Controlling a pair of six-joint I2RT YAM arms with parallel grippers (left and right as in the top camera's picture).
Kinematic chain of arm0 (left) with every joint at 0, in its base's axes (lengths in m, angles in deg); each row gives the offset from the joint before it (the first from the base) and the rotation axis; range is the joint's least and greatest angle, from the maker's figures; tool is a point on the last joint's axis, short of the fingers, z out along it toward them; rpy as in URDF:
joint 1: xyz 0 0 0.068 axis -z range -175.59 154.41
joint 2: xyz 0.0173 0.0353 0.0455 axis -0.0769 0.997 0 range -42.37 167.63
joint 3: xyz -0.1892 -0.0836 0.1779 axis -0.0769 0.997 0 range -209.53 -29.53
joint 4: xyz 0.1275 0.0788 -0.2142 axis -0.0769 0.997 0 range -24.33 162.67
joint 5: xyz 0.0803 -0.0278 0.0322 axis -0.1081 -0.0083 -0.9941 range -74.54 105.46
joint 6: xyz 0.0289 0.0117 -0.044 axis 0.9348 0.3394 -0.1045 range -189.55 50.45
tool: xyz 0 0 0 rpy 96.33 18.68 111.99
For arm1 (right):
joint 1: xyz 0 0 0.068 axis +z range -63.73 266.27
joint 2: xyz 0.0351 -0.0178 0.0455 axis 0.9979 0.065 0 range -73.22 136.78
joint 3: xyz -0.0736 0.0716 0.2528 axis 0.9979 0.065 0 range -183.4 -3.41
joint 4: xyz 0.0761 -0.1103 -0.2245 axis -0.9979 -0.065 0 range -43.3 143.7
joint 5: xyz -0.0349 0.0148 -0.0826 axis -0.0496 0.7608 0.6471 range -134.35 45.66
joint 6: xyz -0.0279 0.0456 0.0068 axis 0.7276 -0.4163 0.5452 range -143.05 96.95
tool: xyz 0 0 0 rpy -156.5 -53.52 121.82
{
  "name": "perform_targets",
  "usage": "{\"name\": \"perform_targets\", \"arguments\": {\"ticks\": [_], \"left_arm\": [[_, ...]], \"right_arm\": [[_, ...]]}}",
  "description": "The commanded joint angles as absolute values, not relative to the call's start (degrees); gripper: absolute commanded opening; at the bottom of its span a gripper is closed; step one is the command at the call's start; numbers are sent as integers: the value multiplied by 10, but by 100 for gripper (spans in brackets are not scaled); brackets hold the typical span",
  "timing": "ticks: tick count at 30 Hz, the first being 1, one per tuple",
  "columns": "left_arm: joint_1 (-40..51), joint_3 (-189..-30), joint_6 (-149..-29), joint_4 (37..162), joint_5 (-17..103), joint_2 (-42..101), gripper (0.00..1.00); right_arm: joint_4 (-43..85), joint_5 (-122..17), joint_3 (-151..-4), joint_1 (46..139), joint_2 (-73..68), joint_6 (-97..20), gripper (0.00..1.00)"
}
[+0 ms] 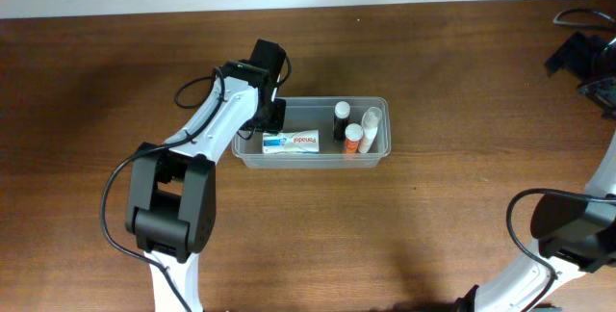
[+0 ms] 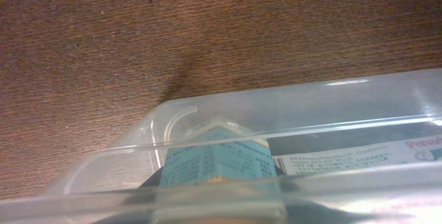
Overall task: Pack container
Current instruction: 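Lower the jar into the container's left end and release it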
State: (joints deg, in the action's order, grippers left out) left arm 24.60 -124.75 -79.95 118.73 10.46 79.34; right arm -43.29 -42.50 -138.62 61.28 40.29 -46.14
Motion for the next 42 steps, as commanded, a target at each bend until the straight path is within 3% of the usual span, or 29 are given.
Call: {"name": "perform_targets", "arguments": {"ticks": [1, 12, 17, 37, 42], "left_arm": [[245, -1243, -806, 1184, 96, 786, 44], [245, -1243, -806, 1186, 96, 786, 51], [245, -1243, -806, 1186, 96, 786, 61], [264, -1306, -806, 1229, 110, 678, 62], [269, -1306, -806, 1271, 144, 608, 75]], "right_arm": [[-436, -426, -1392, 611, 389, -458, 98], [-436, -426, -1392, 611, 389, -458, 98], [-436, -426, -1392, 611, 389, -458, 98], [-436, -426, -1392, 611, 389, -458, 98], [-436, -426, -1392, 611, 389, -458, 98]]}}
